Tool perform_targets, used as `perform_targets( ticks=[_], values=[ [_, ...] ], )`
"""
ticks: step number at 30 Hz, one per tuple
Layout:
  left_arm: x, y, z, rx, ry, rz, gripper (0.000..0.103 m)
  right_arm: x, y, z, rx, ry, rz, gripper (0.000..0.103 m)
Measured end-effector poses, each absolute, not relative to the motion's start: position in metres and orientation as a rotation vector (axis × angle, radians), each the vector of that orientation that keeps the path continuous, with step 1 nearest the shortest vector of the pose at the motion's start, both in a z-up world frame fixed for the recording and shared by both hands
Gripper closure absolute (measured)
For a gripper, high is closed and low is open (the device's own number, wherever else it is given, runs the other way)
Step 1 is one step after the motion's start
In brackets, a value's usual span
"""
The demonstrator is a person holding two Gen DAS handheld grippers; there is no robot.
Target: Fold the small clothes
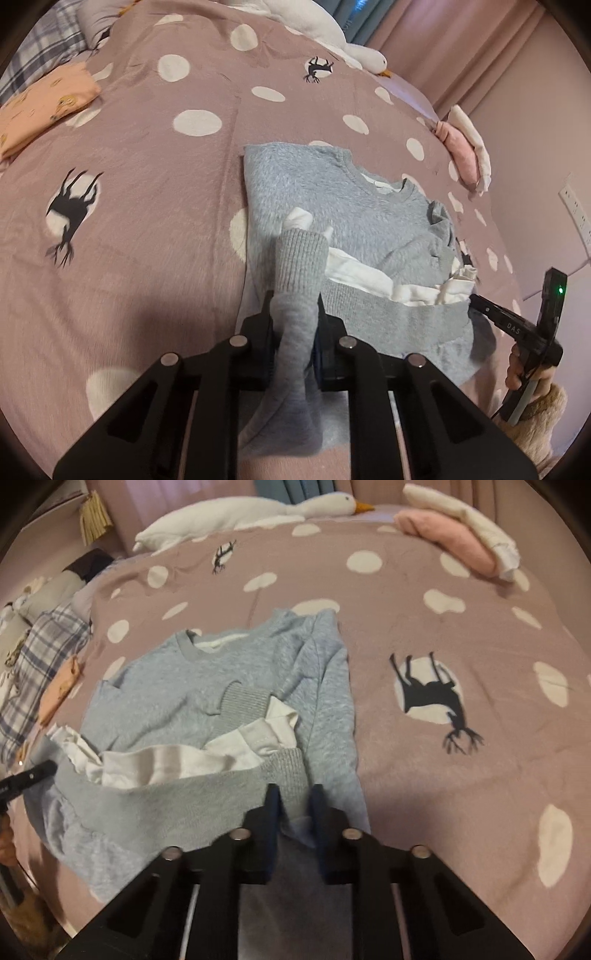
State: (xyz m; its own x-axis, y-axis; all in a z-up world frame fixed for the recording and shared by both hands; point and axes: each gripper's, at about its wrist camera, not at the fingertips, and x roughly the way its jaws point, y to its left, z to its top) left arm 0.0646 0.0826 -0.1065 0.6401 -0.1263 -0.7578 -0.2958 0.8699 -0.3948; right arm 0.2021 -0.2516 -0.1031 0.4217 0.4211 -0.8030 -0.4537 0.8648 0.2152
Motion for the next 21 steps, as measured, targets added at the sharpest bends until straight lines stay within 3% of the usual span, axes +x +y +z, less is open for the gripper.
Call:
perform_targets(
  ticks=[9, 21],
  values=[
    [0.027, 0.071, -0.078, -0.582, 0.784, 0.067, 0.088, 0.145, -0.294, -0.054, 0.183, 0.84, 0.486, 0.09],
    [0.005, 0.055, -0.05, -0.555, 0.696, 0.046, 0.088, 0.111, -0.309, -0.026, 0.21, 0.735, 0.425, 0.09]
  ],
)
